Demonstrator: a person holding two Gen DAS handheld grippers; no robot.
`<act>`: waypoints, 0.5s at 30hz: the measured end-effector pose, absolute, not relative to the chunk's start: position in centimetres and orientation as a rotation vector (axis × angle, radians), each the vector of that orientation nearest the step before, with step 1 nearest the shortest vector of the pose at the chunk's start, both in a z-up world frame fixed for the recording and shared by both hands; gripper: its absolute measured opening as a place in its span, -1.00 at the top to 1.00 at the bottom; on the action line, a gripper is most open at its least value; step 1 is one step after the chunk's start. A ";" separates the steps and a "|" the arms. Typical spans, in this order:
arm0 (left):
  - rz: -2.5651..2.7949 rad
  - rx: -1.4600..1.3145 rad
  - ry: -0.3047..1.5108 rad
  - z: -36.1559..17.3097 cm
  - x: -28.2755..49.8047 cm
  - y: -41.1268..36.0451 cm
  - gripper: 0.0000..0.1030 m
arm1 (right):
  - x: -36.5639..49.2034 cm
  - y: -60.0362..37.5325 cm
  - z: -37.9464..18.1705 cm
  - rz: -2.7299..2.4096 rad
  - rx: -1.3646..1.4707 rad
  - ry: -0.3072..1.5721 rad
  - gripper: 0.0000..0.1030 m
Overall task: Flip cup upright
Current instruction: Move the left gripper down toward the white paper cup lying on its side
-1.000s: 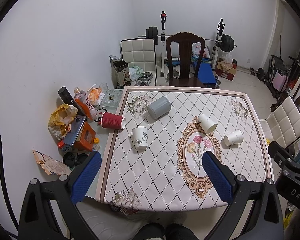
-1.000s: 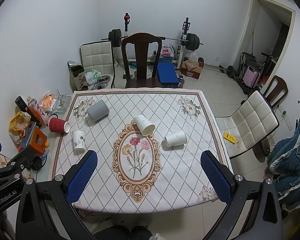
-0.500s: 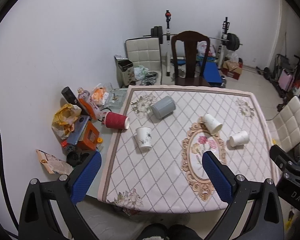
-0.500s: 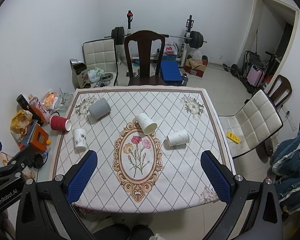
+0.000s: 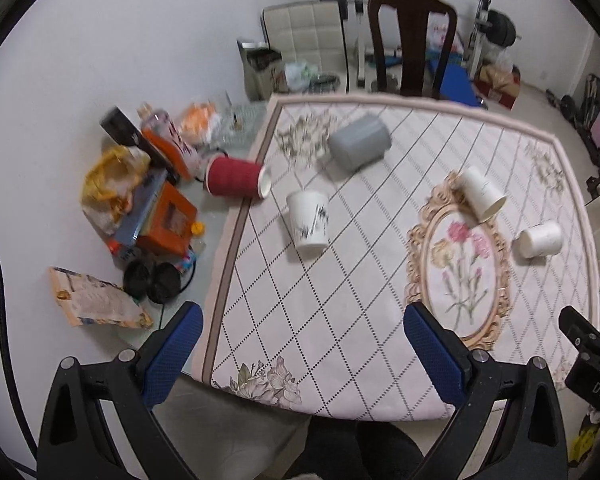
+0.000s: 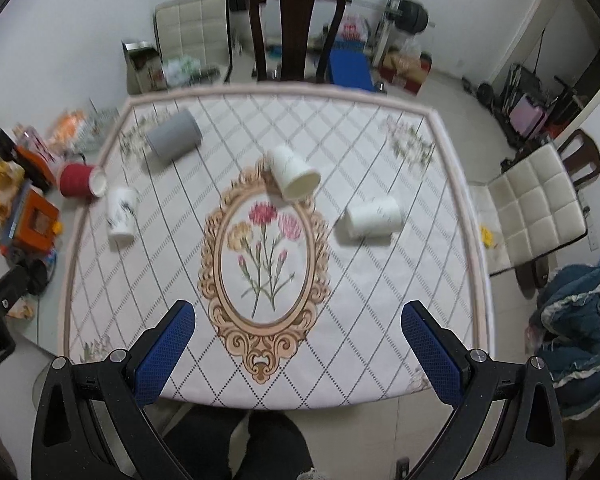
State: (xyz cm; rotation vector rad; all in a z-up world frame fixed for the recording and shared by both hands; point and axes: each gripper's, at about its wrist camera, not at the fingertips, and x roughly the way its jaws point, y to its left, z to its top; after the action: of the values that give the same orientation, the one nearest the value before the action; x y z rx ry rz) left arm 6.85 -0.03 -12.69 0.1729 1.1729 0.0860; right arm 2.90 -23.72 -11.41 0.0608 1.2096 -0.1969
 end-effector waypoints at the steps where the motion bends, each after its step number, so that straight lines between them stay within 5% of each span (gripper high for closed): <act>1: 0.085 0.176 1.185 -13.4 7.3 0.2 -0.99 | 3.4 -23.6 -12.5 -0.201 0.065 1.227 -1.00; 15: 0.056 0.192 1.359 -23.8 17.7 3.8 -0.98 | 12.7 -20.7 -26.6 -0.284 0.115 1.466 -1.00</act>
State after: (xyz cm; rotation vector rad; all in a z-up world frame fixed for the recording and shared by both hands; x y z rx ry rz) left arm 17.73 3.82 -23.76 0.1918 1.3586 0.0557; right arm 12.68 -20.66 -26.63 0.1152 1.4664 -0.2841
